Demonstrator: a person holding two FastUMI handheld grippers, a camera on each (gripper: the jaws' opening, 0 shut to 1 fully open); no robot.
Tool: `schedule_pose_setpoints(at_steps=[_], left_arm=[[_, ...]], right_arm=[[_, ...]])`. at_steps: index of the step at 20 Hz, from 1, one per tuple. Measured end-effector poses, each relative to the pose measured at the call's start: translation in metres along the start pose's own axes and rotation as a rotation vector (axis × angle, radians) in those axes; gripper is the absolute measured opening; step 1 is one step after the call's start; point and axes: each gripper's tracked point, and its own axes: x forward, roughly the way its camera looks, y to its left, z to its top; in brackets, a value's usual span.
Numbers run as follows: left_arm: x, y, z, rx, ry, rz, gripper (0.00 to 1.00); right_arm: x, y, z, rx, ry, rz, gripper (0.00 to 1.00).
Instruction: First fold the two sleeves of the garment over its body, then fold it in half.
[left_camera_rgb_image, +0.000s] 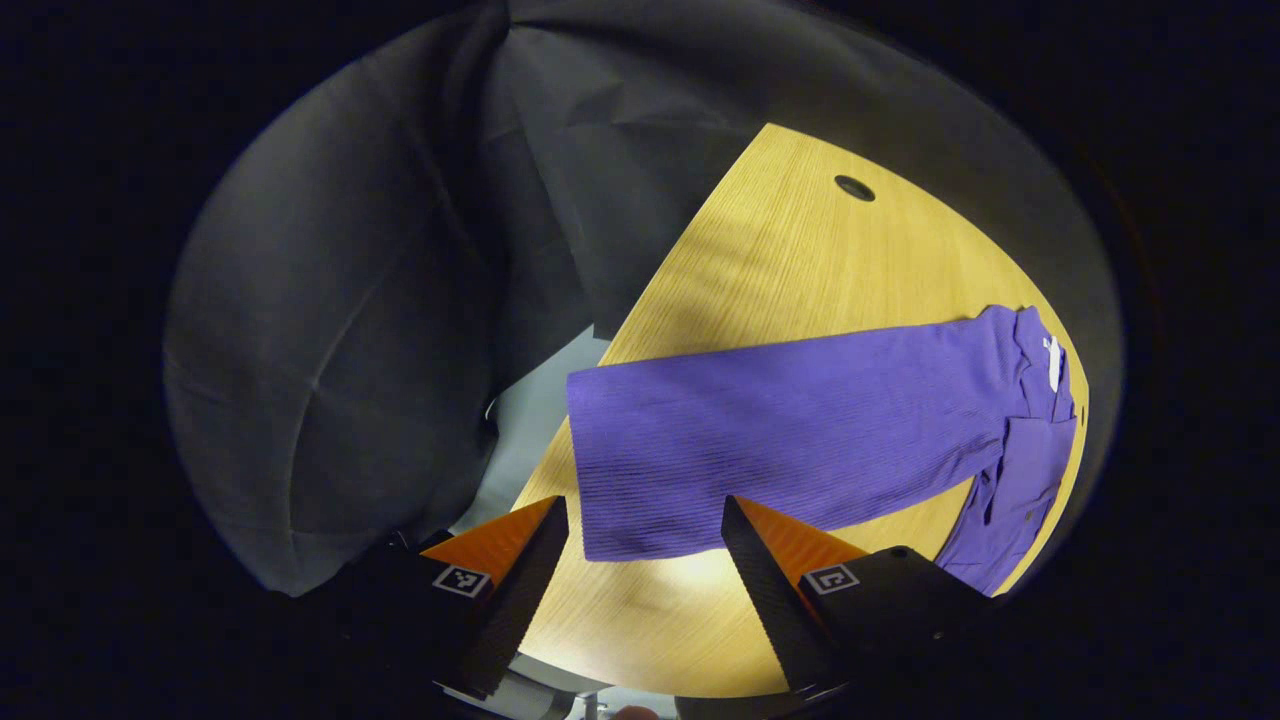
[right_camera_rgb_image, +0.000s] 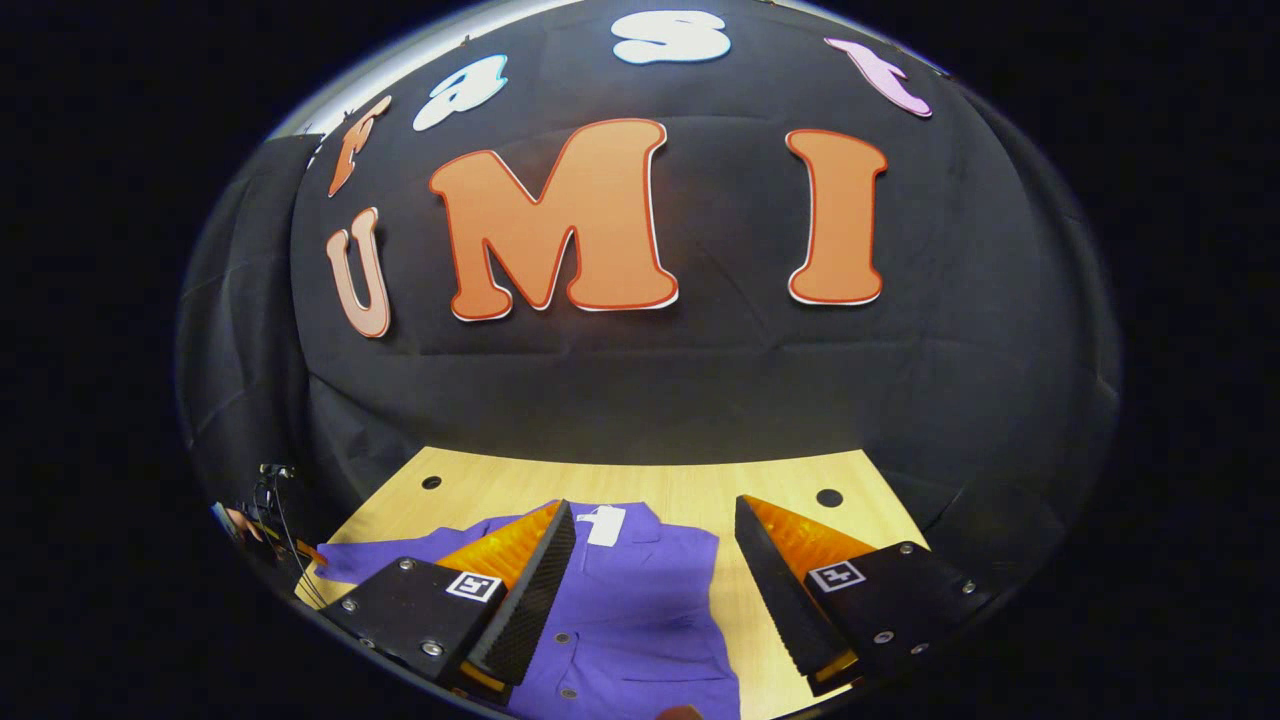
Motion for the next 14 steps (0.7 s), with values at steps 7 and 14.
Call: schedule_pose_setpoints(at_steps=[7, 14], left_arm=[[0.028, -0.005, 0.004, -0.012, 0.063, -0.012, 0.95], [0.027, -0.019, 0.011, -0.028, 0.045, -0.067, 0.29]], right_arm=[[-0.006, -0.022, -0.008, -0.004, 0.020, -0.040, 0.96], [-0.007, -0.030, -0.018, -0.010, 0.033, -0.039, 0.95]])
